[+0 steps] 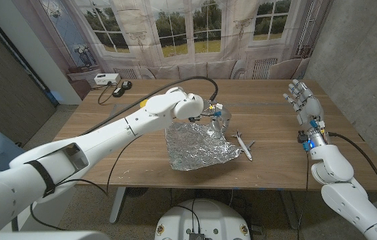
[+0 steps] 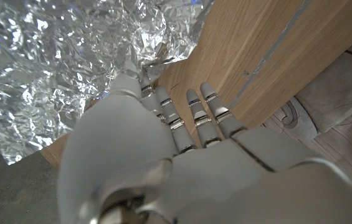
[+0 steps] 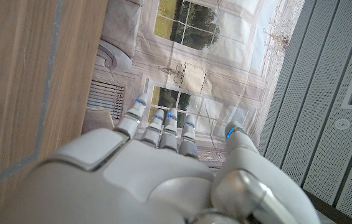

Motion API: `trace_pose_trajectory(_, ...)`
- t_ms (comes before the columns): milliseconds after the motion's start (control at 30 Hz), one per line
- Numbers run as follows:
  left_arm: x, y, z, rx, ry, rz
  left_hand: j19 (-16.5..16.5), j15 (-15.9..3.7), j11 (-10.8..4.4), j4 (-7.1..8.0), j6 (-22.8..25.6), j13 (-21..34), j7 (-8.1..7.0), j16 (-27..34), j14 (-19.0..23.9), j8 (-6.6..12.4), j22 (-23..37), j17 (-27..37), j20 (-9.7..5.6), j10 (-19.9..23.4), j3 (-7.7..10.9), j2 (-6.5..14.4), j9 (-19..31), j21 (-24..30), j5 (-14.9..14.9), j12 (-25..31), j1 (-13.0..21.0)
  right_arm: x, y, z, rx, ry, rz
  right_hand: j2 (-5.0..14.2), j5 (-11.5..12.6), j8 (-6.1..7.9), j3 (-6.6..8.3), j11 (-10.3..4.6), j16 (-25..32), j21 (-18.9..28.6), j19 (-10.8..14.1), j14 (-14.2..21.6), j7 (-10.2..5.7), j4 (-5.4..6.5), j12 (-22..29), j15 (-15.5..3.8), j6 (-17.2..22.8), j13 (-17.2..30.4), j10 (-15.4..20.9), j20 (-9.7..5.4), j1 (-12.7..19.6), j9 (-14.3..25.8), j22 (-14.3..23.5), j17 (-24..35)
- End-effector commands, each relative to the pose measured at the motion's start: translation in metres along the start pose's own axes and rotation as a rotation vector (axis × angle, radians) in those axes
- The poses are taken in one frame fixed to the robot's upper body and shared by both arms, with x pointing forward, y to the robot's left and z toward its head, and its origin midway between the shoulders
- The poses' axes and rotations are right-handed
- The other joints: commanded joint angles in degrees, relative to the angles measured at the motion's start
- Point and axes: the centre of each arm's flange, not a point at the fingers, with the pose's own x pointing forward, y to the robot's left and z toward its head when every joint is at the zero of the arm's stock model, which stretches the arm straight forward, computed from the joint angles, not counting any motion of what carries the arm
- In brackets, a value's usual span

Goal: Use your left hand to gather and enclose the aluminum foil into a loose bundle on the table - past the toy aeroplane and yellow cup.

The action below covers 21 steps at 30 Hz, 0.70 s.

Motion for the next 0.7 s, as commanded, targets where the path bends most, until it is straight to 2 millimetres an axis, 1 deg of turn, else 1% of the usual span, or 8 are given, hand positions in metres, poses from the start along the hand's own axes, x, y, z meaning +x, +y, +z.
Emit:
trace_pose_trajectory(33,0.002,0.0,0.005,0.09,0.061,-0.027,-0.5,-7.13,0.24,0.05,-13.3,0.5,-3.5,-0.4,-1.5,-6.73,0.1,0.0,0.58,-3.0,0.62,-0.6,-0.2,-0.2,0.5,-1.9,-0.2,0.0,-0.001,0.001,0.001,-0.005,0.002,0.0,0.1,-0.21,0.23,0.26,0.2,0.1,0.4,0.7,-0.24,0.23,-0.1,0.12,0.4,0.1,0.5,-0.17,-0.5,0.2,0.2,0.3)
trace_pose_trajectory(133,0.003,-0.001,0.006,0.095,0.067,-0.024,-0.6,-6.8,0.65,0.43,-22.1,0.5,-3.99,-0.4,-2.0,-11.43,0.1,0.0,0.65,-4.6,0.54,-0.9,-0.6,-0.2,0.7,-3.1,-1.3,0.0,-0.001,0.001,-0.001,-0.003,0.001,-0.03,0.1,-0.2,0.23,0.25,0.2,0.1,0.4,0.7,-0.24,0.23,-0.1,0.12,0.4,0.1,0.5,-0.19,-0.5,0.2,0.2,0.3)
trace_pose_trajectory(267,0.003,-0.001,0.005,0.071,0.058,-0.015,-1.0,-5.79,0.86,1.12,-30.0,0.4,-3.5,-0.6,-2.9,-14.95,0.1,0.0,0.9,-6.4,0.3,-0.9,-0.7,-0.4,1.0,-4.0,-3.1,-0.001,-0.002,0.001,-0.003,-0.002,0.0,-0.04,0.1,-0.19,0.25,0.34,0.2,0.1,0.4,0.7,-0.26,0.22,-0.1,0.13,0.4,0.1,0.5,-0.09,-0.5,0.2,0.2,0.3)
trace_pose_trajectory(500,0.0,0.002,-0.004,-0.075,-0.003,0.022,-1.4,-4.44,2.66,4.14,-36.2,0.3,-2.54,-0.2,-2.9,-15.5,0.1,0.4,1.67,-7.6,-1.2,-0.2,-0.9,-0.7,1.4,-4.5,-9.1,-0.002,-0.003,0.001,-0.004,-0.001,-0.006,-0.04,0.1,-0.21,0.29,0.26,0.1,0.0,0.4,0.7,-0.27,0.19,-0.1,0.21,0.4,0.1,0.5,-0.08,-0.5,0.2,0.2,0.2)
trace_pose_trajectory(567,-0.004,0.004,-0.007,-0.105,0.002,0.044,-1.6,-3.42,4.69,4.81,-36.0,0.3,-4.39,0.0,-2.2,-14.72,0.2,0.4,2.23,-7.4,-1.41,0.3,-0.9,-0.8,1.5,-4.3,-10.5,-0.002,-0.003,0.0,-0.002,-0.002,-0.007,-0.04,0.2,-0.21,0.31,0.11,0.1,0.0,0.4,0.7,-0.28,0.19,-0.1,0.19,0.4,0.1,0.5,-0.08,-0.5,0.2,0.2,0.2)
trace_pose_trajectory(600,-0.006,0.006,-0.007,-0.105,0.015,0.055,-1.7,-3.06,4.8,4.98,-35.4,0.3,-5.33,0.2,-1.7,-14.46,0.2,0.4,2.37,-7.6,-1.43,0.4,-0.9,-0.8,1.6,-4.3,-10.8,-0.002,-0.003,0.0,-0.003,-0.001,-0.007,-0.01,0.2,-0.21,0.34,0.17,0.1,0.0,0.4,0.7,-0.29,0.18,-0.1,0.21,0.4,0.1,0.5,-0.06,-0.5,0.2,0.2,0.2)
trace_pose_trajectory(633,-0.009,0.008,-0.008,-0.105,0.031,0.072,-2.1,-1.4,5.61,5.62,-38.3,0.6,-6.72,-0.2,-2.3,-15.24,0.3,0.4,2.71,-10.4,-2.09,0.2,-0.8,-0.9,1.5,-5.0,-12.6,-0.002,-0.003,0.0,-0.004,-0.001,-0.008,-0.01,0.2,-0.21,0.35,0.19,0.1,0.0,0.4,0.7,-0.27,0.17,-0.1,0.2,0.4,0.1,0.5,-0.07,-0.5,0.2,0.2,0.2)
trace_pose_trajectory(700,-0.015,0.01,-0.01,-0.115,0.052,0.12,-3.0,0.22,6.7,6.36,-41.8,1.0,-6.93,-1.1,-4.7,-15.46,0.4,0.5,3.37,-16.3,-3.22,-0.7,-0.7,-1.3,1.7,-6.1,-15.0,-0.003,-0.004,0.0,-0.004,0.001,-0.007,-0.01,0.2,-0.21,0.37,0.19,0.1,0.0,0.4,0.7,-0.29,0.14,-0.1,0.17,0.4,0.1,0.5,-0.02,-0.5,0.2,0.2,0.2)
